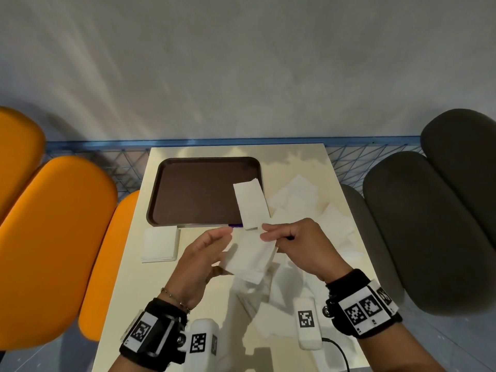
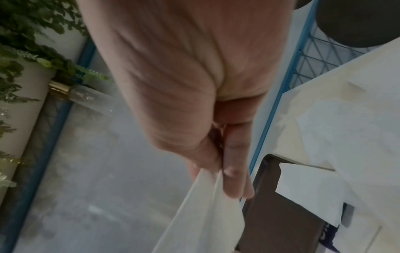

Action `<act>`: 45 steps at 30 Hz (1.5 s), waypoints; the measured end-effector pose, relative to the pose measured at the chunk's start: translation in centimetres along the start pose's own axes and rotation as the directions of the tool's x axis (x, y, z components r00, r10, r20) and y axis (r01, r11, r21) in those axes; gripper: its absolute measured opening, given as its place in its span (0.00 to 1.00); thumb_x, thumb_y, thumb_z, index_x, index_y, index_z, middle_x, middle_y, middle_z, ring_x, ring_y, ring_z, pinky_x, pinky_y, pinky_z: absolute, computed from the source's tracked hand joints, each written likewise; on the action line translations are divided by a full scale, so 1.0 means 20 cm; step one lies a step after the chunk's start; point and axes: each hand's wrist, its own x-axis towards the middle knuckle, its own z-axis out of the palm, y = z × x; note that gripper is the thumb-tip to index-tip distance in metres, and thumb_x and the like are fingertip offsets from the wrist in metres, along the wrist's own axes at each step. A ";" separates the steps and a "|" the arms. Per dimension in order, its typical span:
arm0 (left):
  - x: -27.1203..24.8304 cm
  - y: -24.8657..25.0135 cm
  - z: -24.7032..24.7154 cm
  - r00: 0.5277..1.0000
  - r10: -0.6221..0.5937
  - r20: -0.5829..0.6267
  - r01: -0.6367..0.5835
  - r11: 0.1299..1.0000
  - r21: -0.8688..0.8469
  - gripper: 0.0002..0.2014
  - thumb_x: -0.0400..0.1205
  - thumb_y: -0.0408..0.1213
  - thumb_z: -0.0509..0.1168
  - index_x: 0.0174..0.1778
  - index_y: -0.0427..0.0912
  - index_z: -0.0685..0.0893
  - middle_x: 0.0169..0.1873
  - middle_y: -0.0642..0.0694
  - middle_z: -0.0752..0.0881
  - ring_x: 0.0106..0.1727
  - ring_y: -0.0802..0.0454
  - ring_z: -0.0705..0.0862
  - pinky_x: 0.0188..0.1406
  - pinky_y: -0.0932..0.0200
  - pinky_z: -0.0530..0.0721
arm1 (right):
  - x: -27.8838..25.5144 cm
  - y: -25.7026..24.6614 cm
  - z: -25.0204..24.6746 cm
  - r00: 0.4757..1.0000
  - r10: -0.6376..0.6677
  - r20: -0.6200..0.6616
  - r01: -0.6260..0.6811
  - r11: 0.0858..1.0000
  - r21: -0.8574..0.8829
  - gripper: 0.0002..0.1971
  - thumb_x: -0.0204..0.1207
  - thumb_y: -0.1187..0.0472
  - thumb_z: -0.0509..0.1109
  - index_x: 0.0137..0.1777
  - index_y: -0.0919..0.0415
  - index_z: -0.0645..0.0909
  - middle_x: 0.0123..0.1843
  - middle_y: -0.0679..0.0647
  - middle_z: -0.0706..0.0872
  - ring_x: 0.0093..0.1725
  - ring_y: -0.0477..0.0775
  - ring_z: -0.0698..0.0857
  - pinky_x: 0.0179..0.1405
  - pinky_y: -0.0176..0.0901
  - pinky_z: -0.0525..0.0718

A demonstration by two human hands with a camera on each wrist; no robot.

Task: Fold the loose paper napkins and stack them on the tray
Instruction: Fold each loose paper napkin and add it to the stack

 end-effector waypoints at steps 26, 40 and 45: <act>-0.03 -0.08 0.06 0.823 0.551 0.141 -0.500 0.584 0.640 0.06 0.75 0.39 0.84 0.44 0.55 0.98 0.44 0.65 0.93 0.49 0.61 0.91 0.40 0.71 0.84 | -0.01 -0.16 -0.05 0.942 0.221 0.251 -0.182 0.969 -0.168 0.20 0.76 0.76 0.70 0.54 0.54 0.97 0.48 0.50 0.97 0.49 0.54 0.97 0.60 0.51 0.94; -0.03 0.08 0.04 0.973 0.231 0.027 -0.232 0.963 0.138 0.12 0.67 0.35 0.84 0.41 0.31 0.95 0.46 0.41 0.95 0.44 0.49 0.92 0.49 0.54 0.92 | -0.08 -0.19 -0.10 0.983 -0.142 0.120 0.152 0.985 -0.080 0.12 0.70 0.52 0.89 0.52 0.43 0.94 0.56 0.37 0.94 0.52 0.42 0.93 0.57 0.47 0.93; -0.02 0.09 0.04 0.971 0.233 0.047 -0.238 0.959 0.157 0.12 0.67 0.35 0.84 0.41 0.32 0.95 0.45 0.41 0.95 0.45 0.48 0.93 0.51 0.51 0.91 | -0.04 -0.18 -0.09 0.986 -0.152 0.064 0.160 0.977 -0.140 0.11 0.70 0.49 0.89 0.49 0.43 0.93 0.53 0.35 0.94 0.49 0.41 0.93 0.55 0.44 0.92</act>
